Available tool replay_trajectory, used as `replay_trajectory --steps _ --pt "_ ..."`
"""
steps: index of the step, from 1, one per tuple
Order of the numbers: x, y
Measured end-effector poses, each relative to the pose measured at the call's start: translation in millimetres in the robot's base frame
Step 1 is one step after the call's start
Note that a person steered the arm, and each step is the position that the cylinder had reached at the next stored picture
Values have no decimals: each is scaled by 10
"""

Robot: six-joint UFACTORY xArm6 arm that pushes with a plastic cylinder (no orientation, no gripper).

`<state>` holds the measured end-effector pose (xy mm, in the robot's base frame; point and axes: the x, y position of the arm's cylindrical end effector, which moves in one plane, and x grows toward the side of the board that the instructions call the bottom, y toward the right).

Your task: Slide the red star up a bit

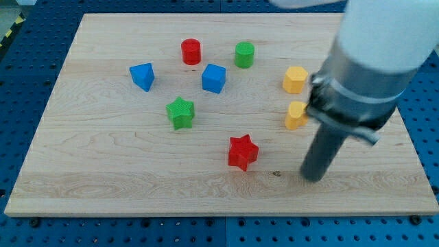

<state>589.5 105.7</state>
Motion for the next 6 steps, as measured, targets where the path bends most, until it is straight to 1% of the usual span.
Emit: replay_trajectory --steps 1,2,3,4,6 --pt "291 -444" --pt "250 -479" --pt "74 -838" --pt "68 -998" --pt "-205 -990"
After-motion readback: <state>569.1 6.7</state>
